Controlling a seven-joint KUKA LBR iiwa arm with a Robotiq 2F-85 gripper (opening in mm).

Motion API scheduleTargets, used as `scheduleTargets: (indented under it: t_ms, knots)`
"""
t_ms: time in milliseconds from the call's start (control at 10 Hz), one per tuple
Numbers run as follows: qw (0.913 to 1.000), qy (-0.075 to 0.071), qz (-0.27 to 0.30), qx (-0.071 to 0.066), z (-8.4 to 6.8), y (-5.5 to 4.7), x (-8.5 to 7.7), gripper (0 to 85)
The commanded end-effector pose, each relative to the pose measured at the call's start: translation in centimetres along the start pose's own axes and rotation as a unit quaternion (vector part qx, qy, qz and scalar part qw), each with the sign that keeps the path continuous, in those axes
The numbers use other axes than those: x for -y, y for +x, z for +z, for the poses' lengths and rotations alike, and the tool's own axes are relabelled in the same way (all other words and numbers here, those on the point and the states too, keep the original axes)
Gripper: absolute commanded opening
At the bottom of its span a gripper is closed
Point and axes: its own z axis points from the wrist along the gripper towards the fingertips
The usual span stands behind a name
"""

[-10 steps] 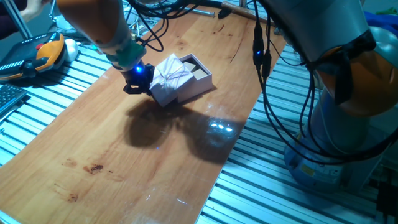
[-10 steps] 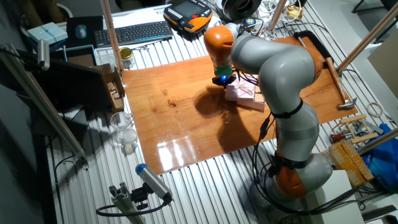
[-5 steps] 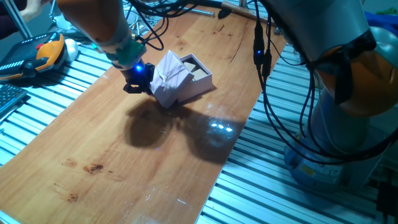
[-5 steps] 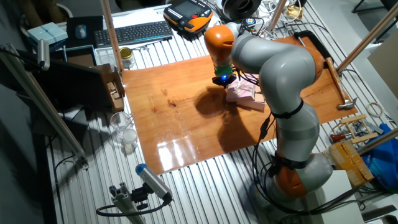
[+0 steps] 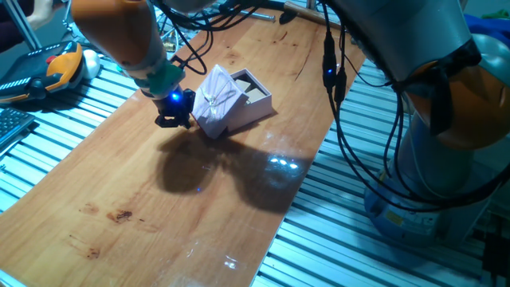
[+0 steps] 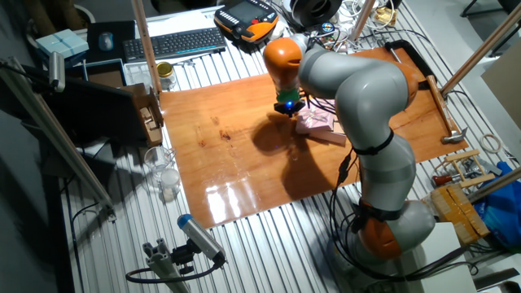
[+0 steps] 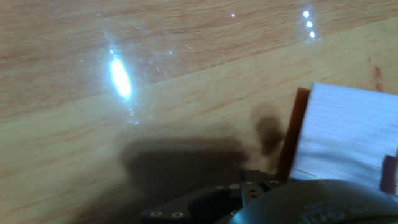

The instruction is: Slide the outer casing onto the gift box

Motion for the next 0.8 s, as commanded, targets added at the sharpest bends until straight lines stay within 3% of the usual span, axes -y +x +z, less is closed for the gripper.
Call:
scheduleTargets:
  t_ms: [0,700]
  knots:
    - [1.0,0.0,0.0,0.001,0.4,0.1,0.1,0.0]
    - [1.0,0.002,0.002,0.003,1.0,0.7,1.2,0.0]
